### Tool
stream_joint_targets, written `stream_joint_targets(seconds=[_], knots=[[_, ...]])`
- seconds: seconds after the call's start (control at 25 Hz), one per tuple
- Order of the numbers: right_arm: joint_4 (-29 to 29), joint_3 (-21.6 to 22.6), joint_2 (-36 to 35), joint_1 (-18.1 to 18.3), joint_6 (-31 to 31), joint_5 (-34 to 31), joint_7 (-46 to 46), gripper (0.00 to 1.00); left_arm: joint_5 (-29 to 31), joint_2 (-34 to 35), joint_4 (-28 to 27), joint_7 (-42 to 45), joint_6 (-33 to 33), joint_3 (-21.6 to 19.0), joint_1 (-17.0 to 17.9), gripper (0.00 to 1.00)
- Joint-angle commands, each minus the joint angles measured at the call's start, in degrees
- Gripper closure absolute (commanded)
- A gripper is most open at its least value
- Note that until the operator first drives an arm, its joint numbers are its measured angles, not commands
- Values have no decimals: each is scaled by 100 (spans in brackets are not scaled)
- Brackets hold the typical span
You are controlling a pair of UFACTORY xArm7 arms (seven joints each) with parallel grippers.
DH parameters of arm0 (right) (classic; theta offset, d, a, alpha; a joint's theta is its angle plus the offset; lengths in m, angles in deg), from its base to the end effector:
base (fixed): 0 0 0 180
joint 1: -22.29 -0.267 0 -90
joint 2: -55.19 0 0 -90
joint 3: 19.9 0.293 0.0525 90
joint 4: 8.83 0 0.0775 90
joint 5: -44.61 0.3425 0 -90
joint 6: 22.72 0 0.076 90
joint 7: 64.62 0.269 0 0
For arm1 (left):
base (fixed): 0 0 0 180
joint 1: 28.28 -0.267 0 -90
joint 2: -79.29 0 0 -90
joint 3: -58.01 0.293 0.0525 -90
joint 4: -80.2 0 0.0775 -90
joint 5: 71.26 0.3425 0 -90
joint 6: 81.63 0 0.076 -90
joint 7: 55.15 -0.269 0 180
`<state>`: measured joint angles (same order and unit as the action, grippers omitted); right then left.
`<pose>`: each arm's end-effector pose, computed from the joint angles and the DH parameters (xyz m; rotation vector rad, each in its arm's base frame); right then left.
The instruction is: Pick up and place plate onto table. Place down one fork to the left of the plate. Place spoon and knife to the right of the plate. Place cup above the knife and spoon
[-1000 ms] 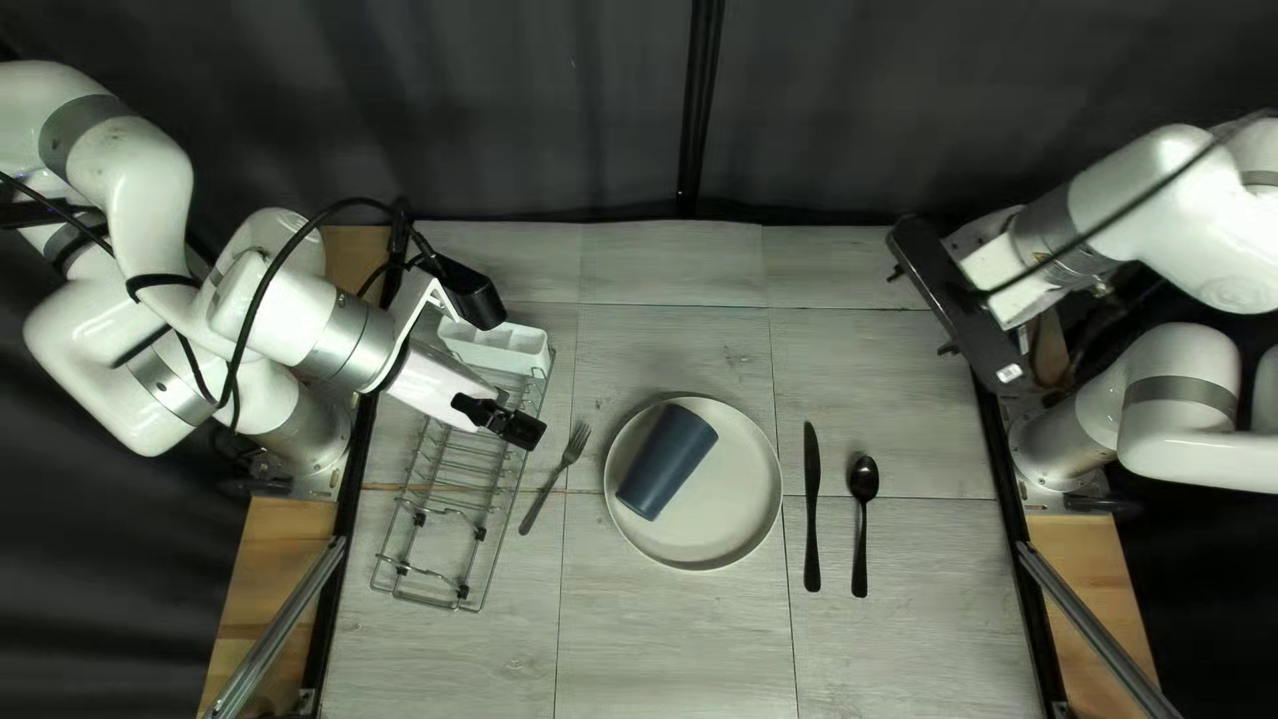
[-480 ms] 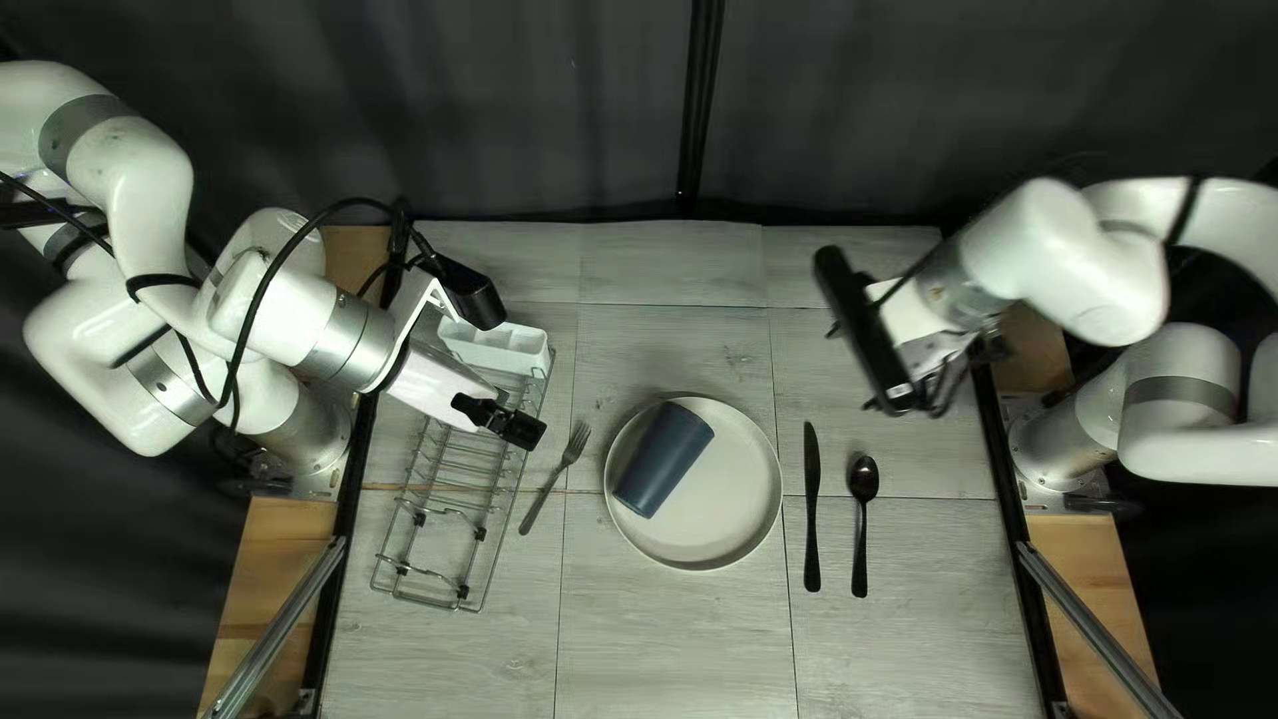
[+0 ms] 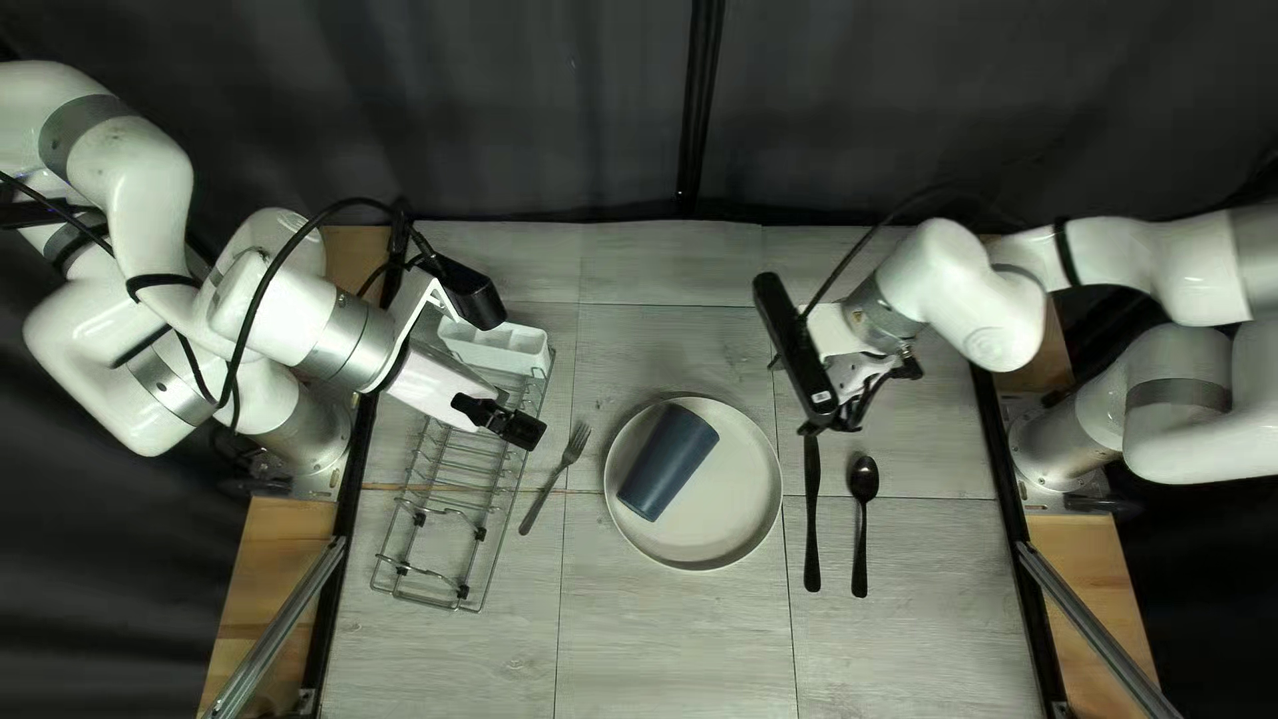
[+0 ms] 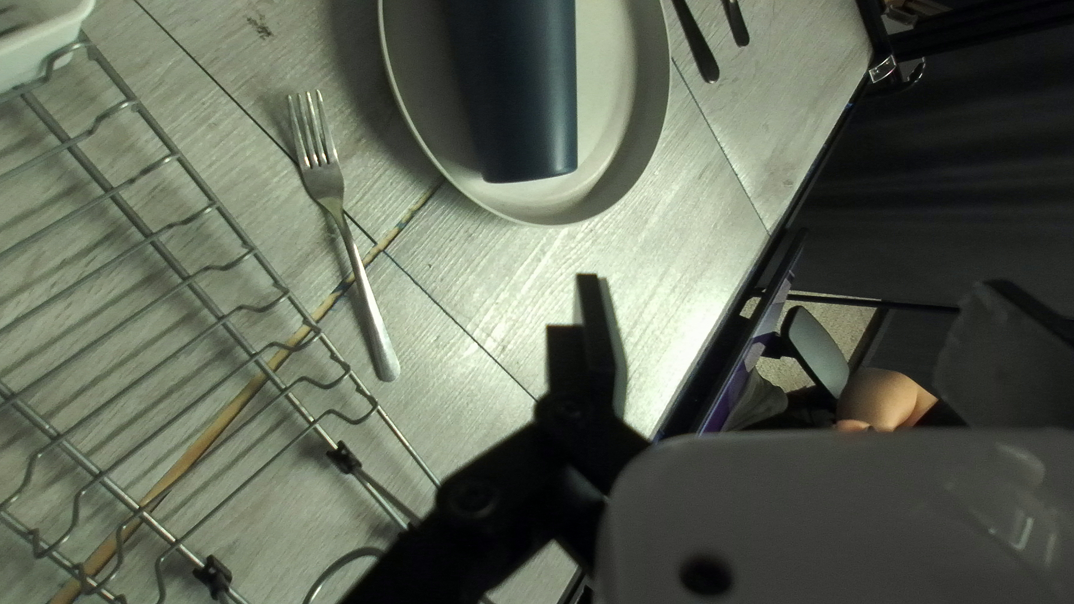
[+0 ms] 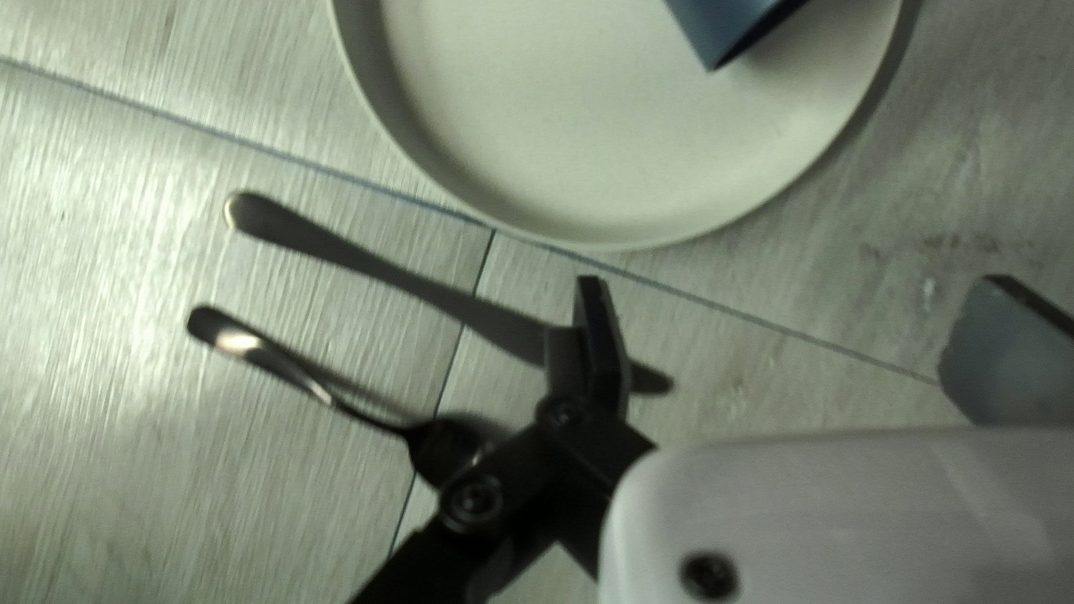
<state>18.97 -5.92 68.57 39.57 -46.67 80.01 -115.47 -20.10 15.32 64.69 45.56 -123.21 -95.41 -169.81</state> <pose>0.4241 -0.0121 0.1240 -2.9425 -0.4472 -0.5859 0.3590 -0.0556 0.2772 2.3154 1.2010 0.8596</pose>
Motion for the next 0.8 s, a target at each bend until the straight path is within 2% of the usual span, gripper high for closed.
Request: stream_joint_targets(seconds=[0.04, 0.4, 0.8], knots=[[174, 54, -618, -217, 551, 564, -360, 0, 0, 0, 0, 0, 0, 0, 0, 0], [575, 313, -1561, -456, 1129, 1605, -1178, 0, 0, 0, 0, 0, 0, 0, 0, 0], [925, 693, -2285, -429, 1457, 2685, -2164, 0, 0, 0, 0, 0, 0, 0, 0, 0]])
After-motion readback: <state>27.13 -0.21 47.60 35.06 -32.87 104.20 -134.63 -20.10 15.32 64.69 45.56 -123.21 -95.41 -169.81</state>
